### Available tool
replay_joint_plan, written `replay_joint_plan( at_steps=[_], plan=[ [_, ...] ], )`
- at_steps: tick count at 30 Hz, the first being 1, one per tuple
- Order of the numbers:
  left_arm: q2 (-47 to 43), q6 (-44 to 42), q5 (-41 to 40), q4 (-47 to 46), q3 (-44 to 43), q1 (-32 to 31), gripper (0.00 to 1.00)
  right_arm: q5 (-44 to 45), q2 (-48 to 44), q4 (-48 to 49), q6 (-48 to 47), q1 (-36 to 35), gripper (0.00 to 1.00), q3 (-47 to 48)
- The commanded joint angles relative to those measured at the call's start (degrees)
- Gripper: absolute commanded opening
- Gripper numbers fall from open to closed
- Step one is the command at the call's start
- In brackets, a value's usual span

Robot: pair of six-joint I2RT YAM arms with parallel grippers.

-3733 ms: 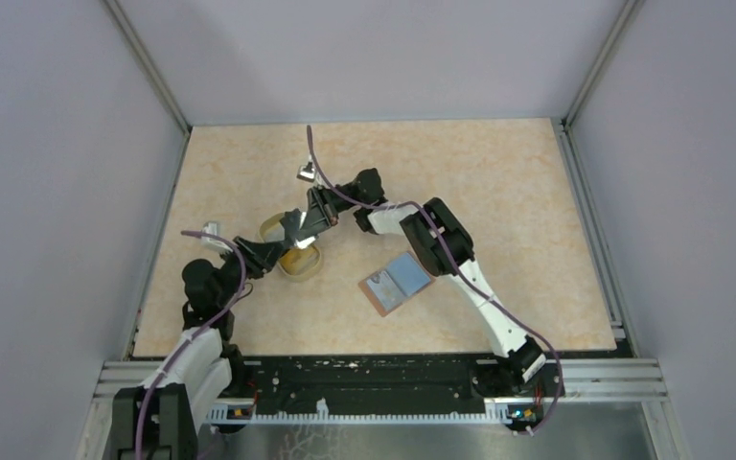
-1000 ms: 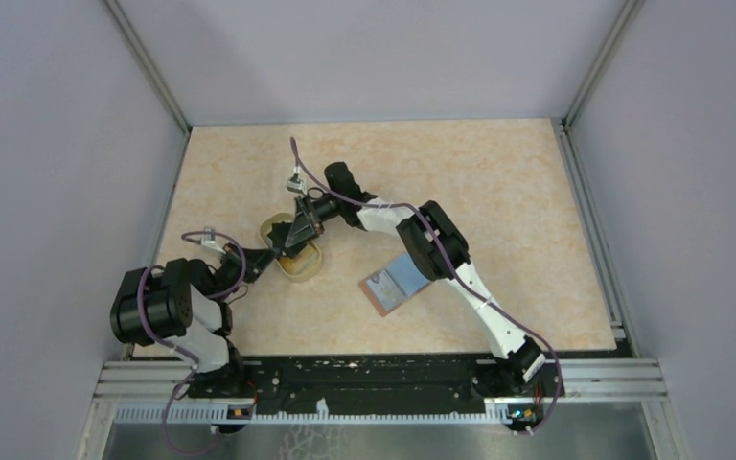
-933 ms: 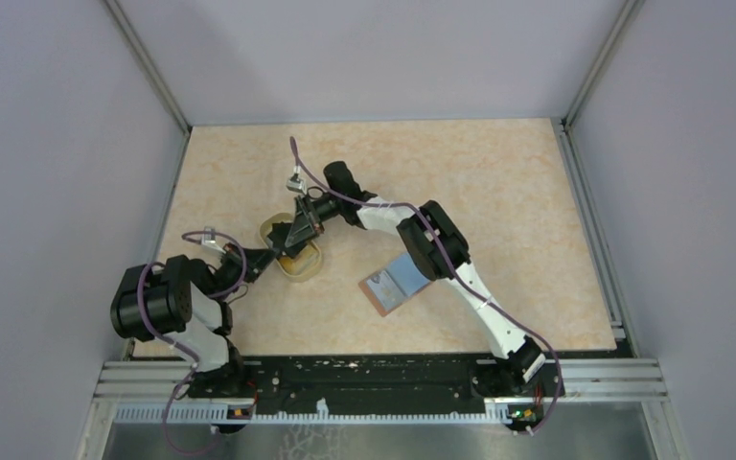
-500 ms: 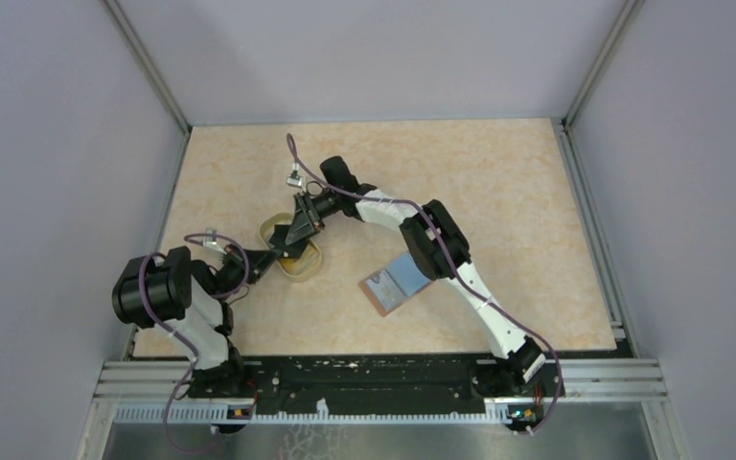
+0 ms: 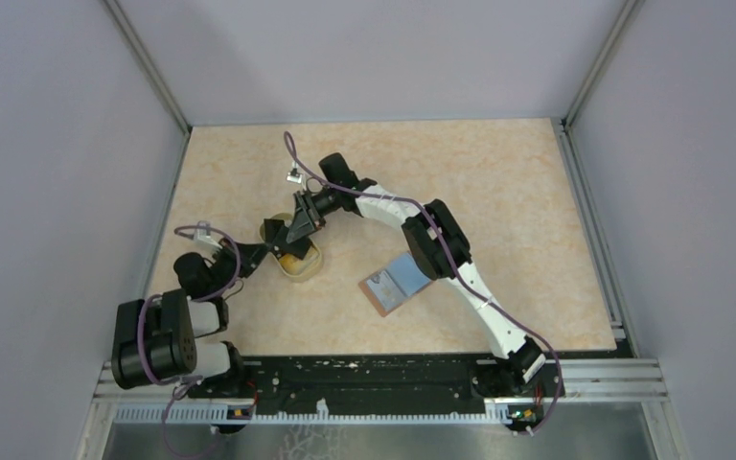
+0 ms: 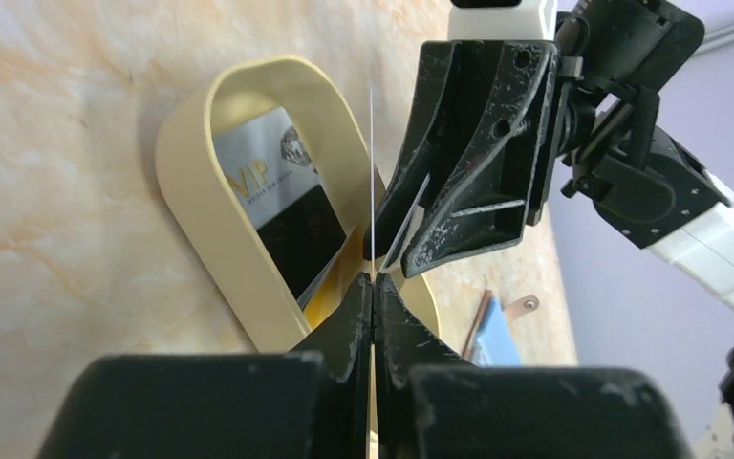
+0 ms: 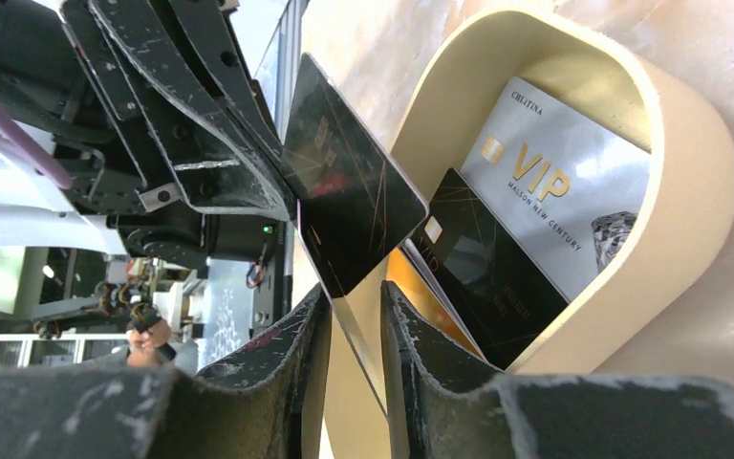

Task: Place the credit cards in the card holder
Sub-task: Place the credit card in the storage box.

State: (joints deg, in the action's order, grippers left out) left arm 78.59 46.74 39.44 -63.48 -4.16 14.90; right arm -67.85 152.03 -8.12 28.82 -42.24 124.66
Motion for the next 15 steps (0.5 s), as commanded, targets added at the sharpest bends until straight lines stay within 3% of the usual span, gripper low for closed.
replay_joint_plan(
  at_steps=[1, 15],
  plan=[
    [-4.4, -6.1, -3.0, 11.9, -2.9, 0.4, 0.0, 3.8, -1.8, -3.6, -5.3, 0.0, 0.27, 1.7],
    [-21.6, -8.4, -6.7, 25.6, -5.0, 0.4, 0.0, 5.7, -6.8, -11.0, -15.0, 0.1, 0.46, 4.8]
  ],
)
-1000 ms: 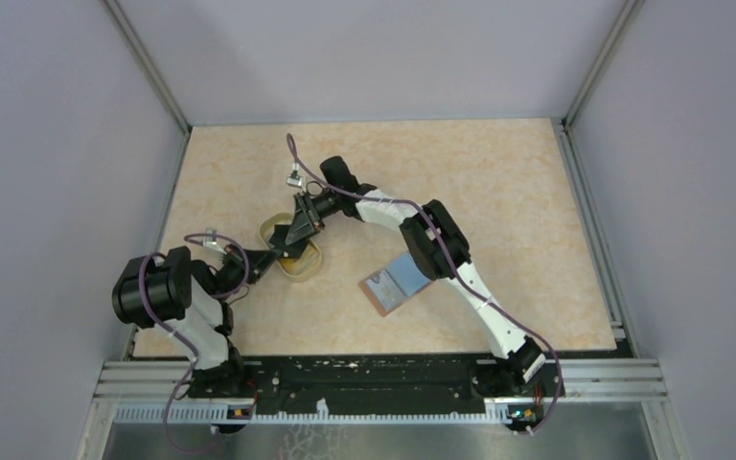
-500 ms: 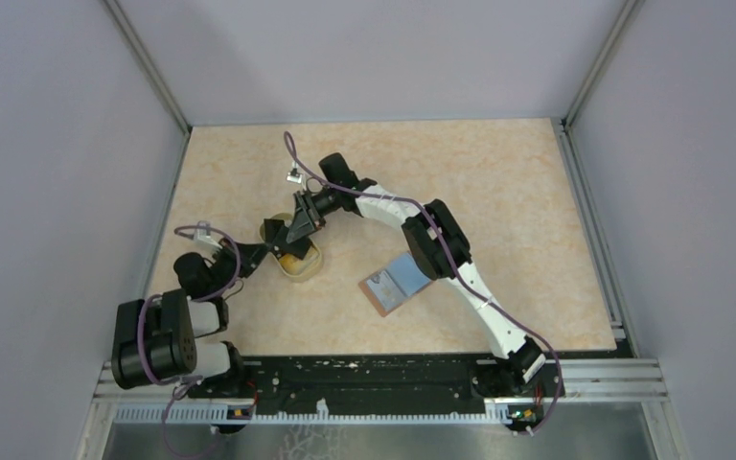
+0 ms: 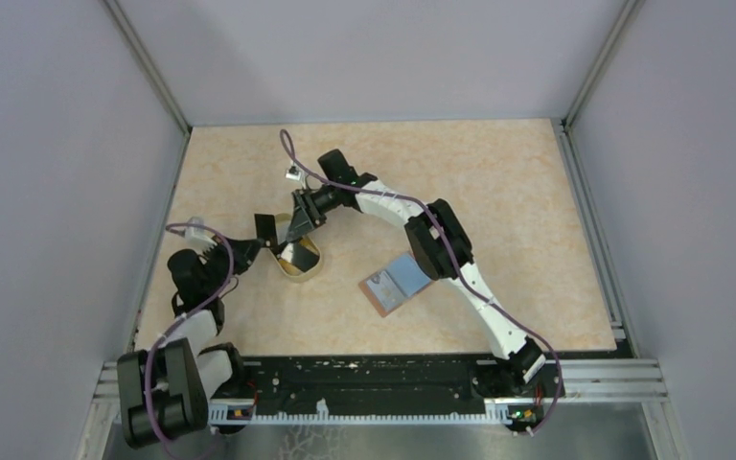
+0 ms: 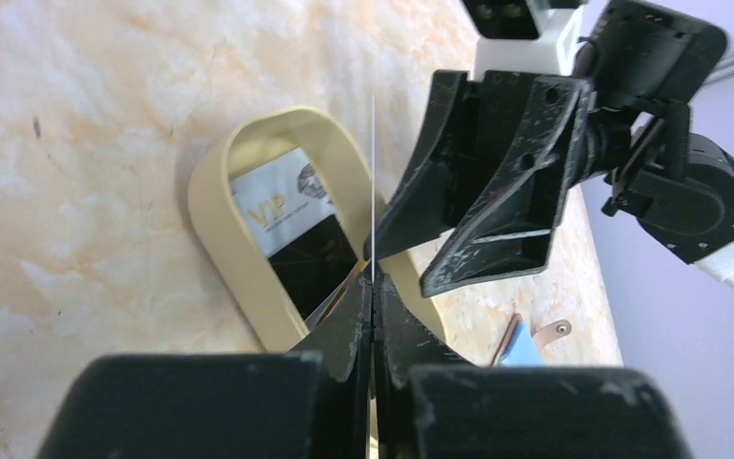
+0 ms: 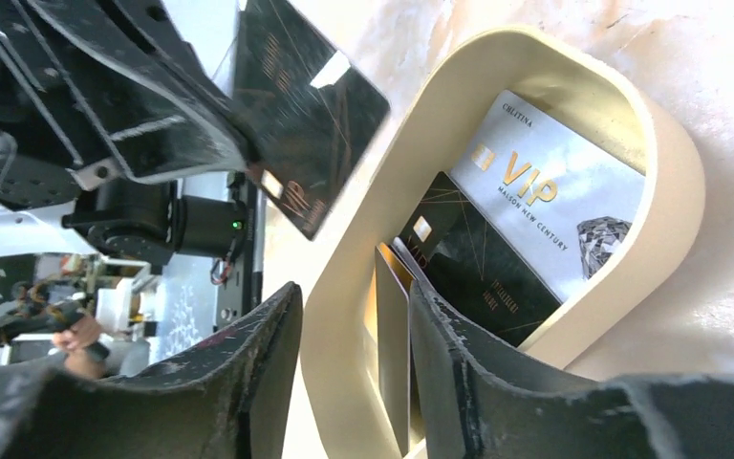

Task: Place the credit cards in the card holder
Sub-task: Place the credit card in the storage box.

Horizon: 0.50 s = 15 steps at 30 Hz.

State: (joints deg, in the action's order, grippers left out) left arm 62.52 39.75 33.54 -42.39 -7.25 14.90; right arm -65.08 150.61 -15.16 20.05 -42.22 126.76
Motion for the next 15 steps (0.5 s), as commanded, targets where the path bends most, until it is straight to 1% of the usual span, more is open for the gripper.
replay_joint_plan(
  at_steps=[1, 5, 7, 8, 12, 15],
  plan=[
    [-7.2, -1.1, -0.4, 5.1, -1.9, 0.4, 0.0, 3.6, -6.3, -4.8, -7.6, 0.1, 0.48, 2.7],
    [-13.1, 1.8, 2.8, 6.0, -1.5, 0.4, 0.0, 7.0, -10.5, -10.9, -15.6, 0.2, 0.51, 2.7],
    [-15.3, 4.4, 5.3, 4.6, -0.6, 0.2, 0.0, 8.7, -13.7, -14.2, -20.6, 0.4, 0.53, 1.1],
    [-16.3, 6.1, 7.3, 3.1, 0.1, 0.3, 0.0, 9.7, -16.7, -15.0, -24.1, 0.5, 0.53, -0.7],
    [-21.7, 13.4, 11.4, -3.0, 3.9, 0.1, 0.0, 11.7, -29.1, -13.1, -29.7, 2.3, 0.53, -16.2],
    [-26.9, 19.3, 12.0, -6.5, 6.7, -1.2, 0.0, 12.1, -38.8, -12.4, -33.8, 5.2, 0.53, -27.4]
  ],
)
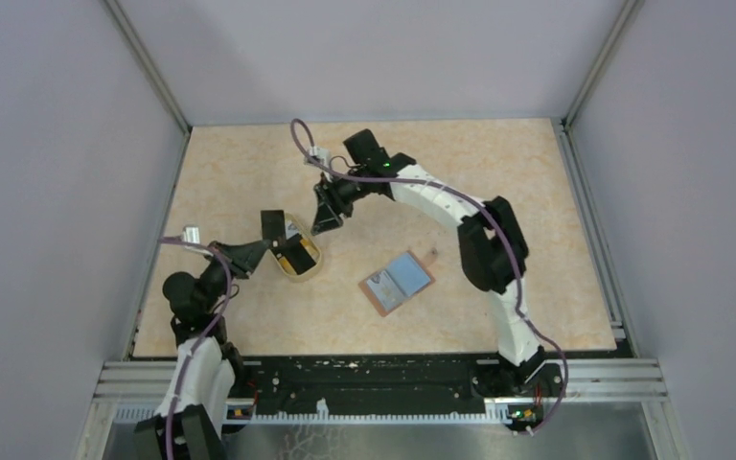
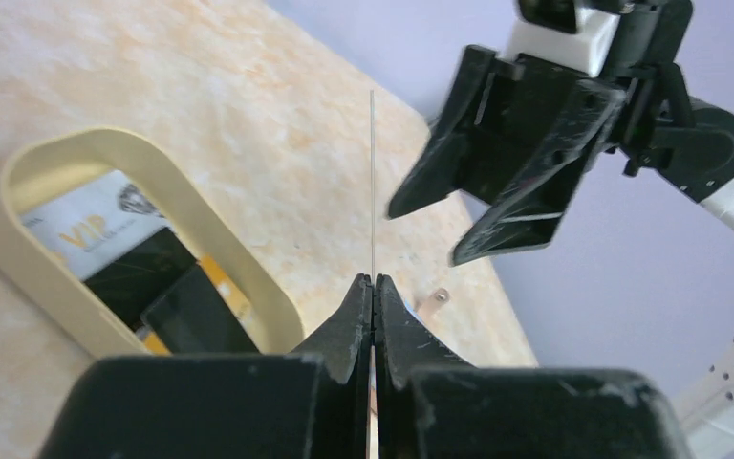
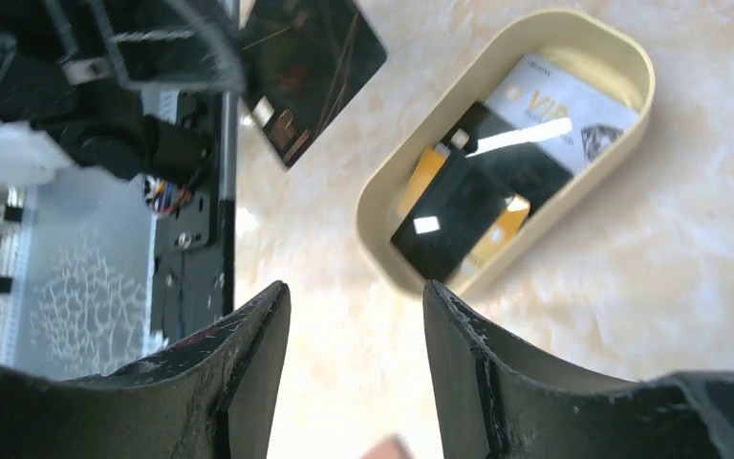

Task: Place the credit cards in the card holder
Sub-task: Place the credit card in the storage box, then insert the credit card into the card holder.

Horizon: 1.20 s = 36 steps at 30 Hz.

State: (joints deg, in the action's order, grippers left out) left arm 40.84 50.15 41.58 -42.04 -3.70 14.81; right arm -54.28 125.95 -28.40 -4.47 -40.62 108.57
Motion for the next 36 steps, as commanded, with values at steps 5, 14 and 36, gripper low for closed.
replay_joint_plan(
  at_steps=[5, 14, 36],
  plan=[
    [-15.0, 13.1, -2.5, -6.7, 7.7, -11.0, 0.0, -6.0, -30.0, 5.4, -11.7, 10.6, 0.54, -29.0],
    [-8.3, 7.3, -22.3, -13.6, 7.7, -38.5, 0.0, -14.9, -45.1, 10.5, -14.5, 18.7, 0.57, -49.4],
    [36.3, -2.1, -55.6, -51.9, -3.1, -71.6, 0.0, -19.7, -47.1, 53.3, 26.3, 20.9, 0.59, -67.1]
  ],
)
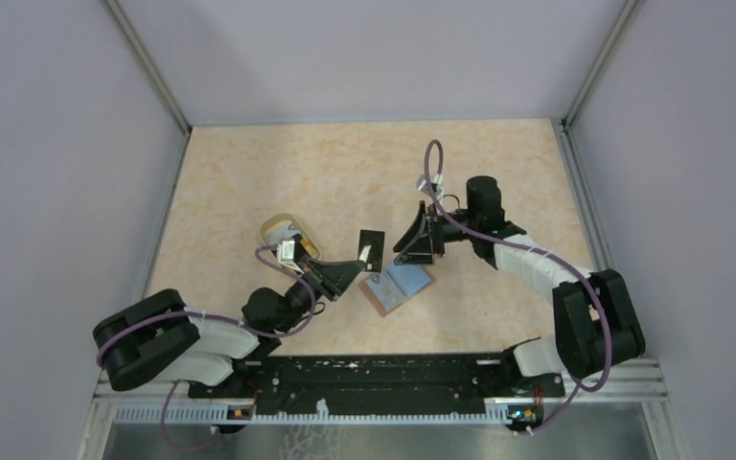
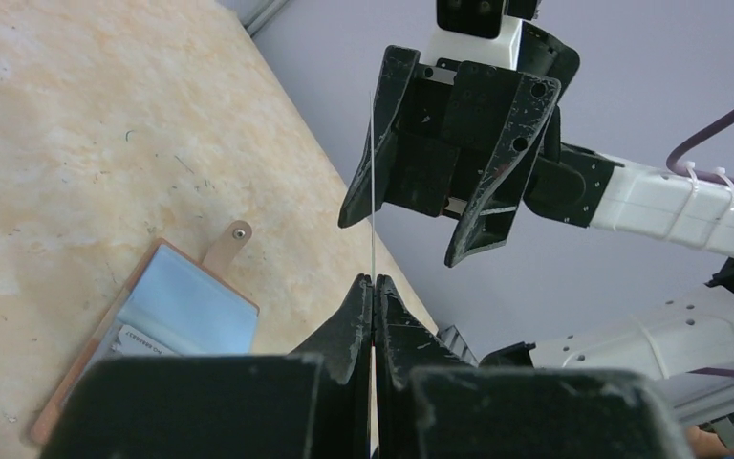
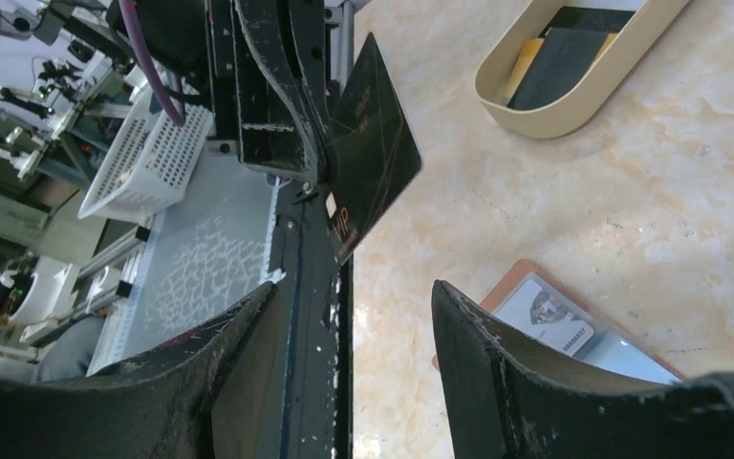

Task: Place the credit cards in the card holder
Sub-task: Insert the credit card into the card holder.

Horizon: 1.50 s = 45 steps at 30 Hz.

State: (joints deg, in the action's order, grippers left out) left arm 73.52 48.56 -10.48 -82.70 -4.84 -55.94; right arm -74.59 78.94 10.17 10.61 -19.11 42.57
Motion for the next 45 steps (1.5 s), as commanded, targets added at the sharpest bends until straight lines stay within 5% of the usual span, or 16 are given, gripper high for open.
replay_joint_plan(
  at_steps=[1, 6, 13, 19, 28, 34, 38, 40, 42, 45],
  plan=[
    [4.7, -0.3, -3.4, -12.0, -2.3, -1.0, 0.0, 0.7, 0.3, 16.8, 13.9, -0.9, 0.59, -1.6],
    [8.9, 0.9, -2.8, -16.3, -3.2, -1.4, 0.0, 0.7, 2.6, 27.9, 23.0, -2.7, 0.59, -3.8],
    [12.0, 3.0, -0.5, -19.9, -3.4, -1.4, 0.0, 4.2, 3.4, 27.1, 23.3, -5.1, 0.55, -2.9],
    [8.2, 2.1, -3.2, -19.6, 0.1, -1.4, 0.0, 8.0, 1.0, 4.4, 4.8, -4.1, 0.52, 2.4],
    [9.2, 2.7, 0.5, -19.9, -1.9, -1.4, 0.0, 3.1, 5.7, 20.4, 18.7, -6.6, 0.49, -0.8],
    [9.5, 2.6, 1.8, -20.0, -2.7, -1.4, 0.0, 0.7, 7.8, 33.4, 29.1, -6.9, 0.19, -2.9],
    [8.9, 2.9, 2.4, -20.0, -1.8, -1.4, 0.0, 0.1, 8.9, 36.5, 31.6, -6.9, 0.13, -3.2],
    [8.3, 3.3, 2.1, -20.0, -1.0, -1.4, 0.0, -0.9, 9.1, 36.8, 31.7, -6.9, 0.18, -2.9],
    [7.4, 4.2, 1.4, -20.0, 0.4, -1.3, 0.0, -1.4, 8.6, 34.9, 30.5, -6.3, 0.37, -2.3],
    [5.6, 6.9, -0.3, -19.3, 3.3, -1.3, 0.0, -0.4, 4.5, 12.6, 11.5, -1.9, 0.55, 2.2]
  ],
)
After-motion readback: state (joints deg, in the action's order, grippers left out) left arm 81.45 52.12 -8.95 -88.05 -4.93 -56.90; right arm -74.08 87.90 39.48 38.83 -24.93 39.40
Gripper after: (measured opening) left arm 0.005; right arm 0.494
